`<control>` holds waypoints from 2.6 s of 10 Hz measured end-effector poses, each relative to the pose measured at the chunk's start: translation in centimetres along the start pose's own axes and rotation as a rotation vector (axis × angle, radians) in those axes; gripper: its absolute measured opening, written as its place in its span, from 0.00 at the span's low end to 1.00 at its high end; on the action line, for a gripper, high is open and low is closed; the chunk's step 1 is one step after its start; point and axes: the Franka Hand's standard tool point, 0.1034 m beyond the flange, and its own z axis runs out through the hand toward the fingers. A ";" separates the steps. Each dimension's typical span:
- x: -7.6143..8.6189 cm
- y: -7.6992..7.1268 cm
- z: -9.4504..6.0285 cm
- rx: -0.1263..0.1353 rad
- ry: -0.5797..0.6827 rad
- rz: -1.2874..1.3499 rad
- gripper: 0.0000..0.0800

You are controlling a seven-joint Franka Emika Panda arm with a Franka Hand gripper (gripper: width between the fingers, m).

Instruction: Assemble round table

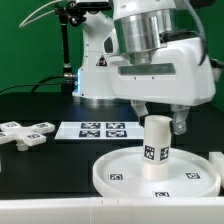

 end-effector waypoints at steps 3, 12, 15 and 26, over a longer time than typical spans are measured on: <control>-0.6 -0.3 0.0 -0.006 0.011 -0.225 0.81; 0.2 0.4 0.2 -0.040 0.006 -1.119 0.81; 0.4 0.5 0.2 -0.043 0.005 -1.255 0.81; -0.6 0.1 0.6 -0.154 -0.003 -2.195 0.81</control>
Offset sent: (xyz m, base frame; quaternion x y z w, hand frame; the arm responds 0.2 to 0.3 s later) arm 0.0000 0.0000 0.0000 0.0000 0.0000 -0.1296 0.9916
